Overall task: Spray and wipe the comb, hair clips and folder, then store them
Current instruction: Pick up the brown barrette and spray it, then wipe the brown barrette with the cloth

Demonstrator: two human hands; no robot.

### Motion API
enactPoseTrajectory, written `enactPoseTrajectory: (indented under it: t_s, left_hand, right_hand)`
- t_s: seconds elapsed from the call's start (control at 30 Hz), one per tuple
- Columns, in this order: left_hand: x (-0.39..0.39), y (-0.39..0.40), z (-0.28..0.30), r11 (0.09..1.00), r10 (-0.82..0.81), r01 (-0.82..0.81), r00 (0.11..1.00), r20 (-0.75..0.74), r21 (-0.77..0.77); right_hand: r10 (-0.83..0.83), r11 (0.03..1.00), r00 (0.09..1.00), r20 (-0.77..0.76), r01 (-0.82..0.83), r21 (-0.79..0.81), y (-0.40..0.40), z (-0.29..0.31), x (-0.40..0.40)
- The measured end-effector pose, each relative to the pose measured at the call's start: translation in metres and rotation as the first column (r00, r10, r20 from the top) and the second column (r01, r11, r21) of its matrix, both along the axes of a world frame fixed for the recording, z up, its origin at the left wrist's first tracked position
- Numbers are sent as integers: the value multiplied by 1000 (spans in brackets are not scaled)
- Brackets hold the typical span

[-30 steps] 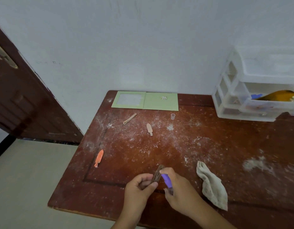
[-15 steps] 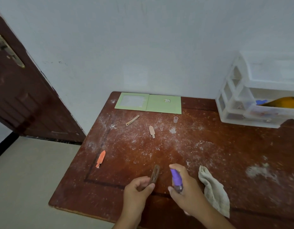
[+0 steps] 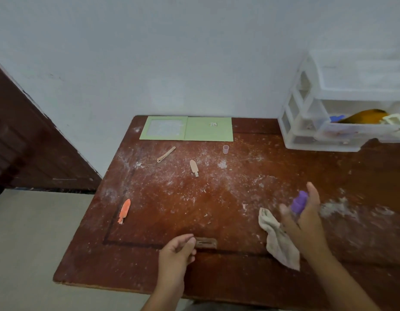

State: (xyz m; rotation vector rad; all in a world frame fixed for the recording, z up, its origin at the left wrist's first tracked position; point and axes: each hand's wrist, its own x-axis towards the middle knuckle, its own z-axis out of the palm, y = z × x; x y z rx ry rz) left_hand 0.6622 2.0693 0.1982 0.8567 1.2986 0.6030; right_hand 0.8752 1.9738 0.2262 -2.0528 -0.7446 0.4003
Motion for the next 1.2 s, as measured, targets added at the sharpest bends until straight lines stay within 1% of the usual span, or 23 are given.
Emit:
enactPoseTrajectory:
  t_s: [0.07, 0.17, 0.23, 0.33, 0.37, 0.4, 0.43, 0.47, 0.53, 0.57, 0.6, 0.63, 0.7, 0.73, 0.77, 0.8, 0.87, 0.93, 0.97, 1.0, 1.03, 1.1, 1.2]
  left_hand:
    - [3, -1, 1, 1000, -24, 24, 1000, -2, 17]
    - [11, -1, 4, 999, -24, 26, 998, 62, -24]
    - [16, -1, 6, 999, -41, 43, 996, 84, -18]
    - [22, -3, 8, 988, -129, 128, 992, 14, 86]
    - [23, -4, 8, 983, -148, 148, 989, -6, 112]
    - [24, -4, 8, 977, -162, 164, 987, -22, 137]
    - [24, -3, 7, 969, -173, 180, 983, -54, 167]
    - [24, -2, 7, 960, -184, 200, 978, -99, 194]
    - [26, -1, 8, 948, -179, 216, 969, -167, 234]
    - [27, -1, 8, 946, -172, 213, 969, -180, 243]
    - [28, -1, 9, 946, -165, 209, 969, -185, 247]
    - [29, 0, 8, 948, -163, 206, 969, -186, 243]
    - [30, 1, 8, 961, -165, 196, 972, -168, 194]
    - [31, 2, 7, 973, -161, 182, 976, -144, 144]
    - [32, 3, 6, 984, -151, 160, 983, -109, 82]
    - [32, 3, 5, 991, -134, 136, 988, -70, 17]
    - [33, 5, 5, 993, -86, 84, 996, -20, -85]
    - [35, 5, 7, 990, -37, 38, 999, 5, -137]
    - [37, 5, 8, 989, -19, 21, 1000, 16, -143]
    - [39, 5, 9, 990, -1, 5, 1000, 26, -142]
    - [41, 4, 11, 991, 13, -8, 999, 39, -135]
    - [45, 1, 16, 994, 11, -2, 996, 86, -107]
    - [48, -3, 25, 999, -28, 32, 989, 146, -23]
  right_hand:
    - [-106, 994, 994, 41, 107, -15, -12, -5, 19]
    - [-260, 965, 963, 72, 260, 5, -35, -20, 41]
    - [-350, 937, 936, 41, 350, 1, -48, -26, 47]
    - [-405, 914, 913, -46, 406, 4, -58, -30, 52]
    - [-429, 903, 903, -32, 429, -4, -60, -29, 52]
    - [-455, 890, 890, 23, 456, -3, -62, -26, 49]
    - [-469, 882, 872, 144, 469, 33, -63, -24, 47]
    - [-461, 887, 837, 295, 448, 113, -64, -20, 42]
    - [-394, 918, 761, 515, 294, 267, -61, -15, 26]
    - [-314, 944, 750, 582, 180, 278, -57, -20, 19]
    - [-195, 973, 767, 611, 72, 220, -51, -27, 14]
    - [-70, 991, 781, 621, -14, 130, -42, -35, 11]
    - [130, 990, 758, 639, -67, -123, -22, -57, 8]
    - [214, 965, 760, 613, -67, -253, -14, -65, 6]
    - [280, 936, 765, 580, -83, -343, -7, -73, 4]
    - [320, 916, 765, 559, -99, -389, -3, -77, 3]
    - [333, 925, 776, 536, -158, -347, 2, -76, 4]
    - [252, 966, 845, 471, -193, -172, 3, -68, 0]
    - [236, 971, 858, 456, -220, -88, 4, -58, -5]
    - [266, 959, 859, 438, -283, -27, 5, -46, -16]
    - [344, 926, 827, 444, -377, -13, 8, -34, -28]
    - [415, 873, 736, 535, -487, -8, 13, -24, -49]
    - [459, 851, 701, 545, -524, -42, 21, -26, -63]
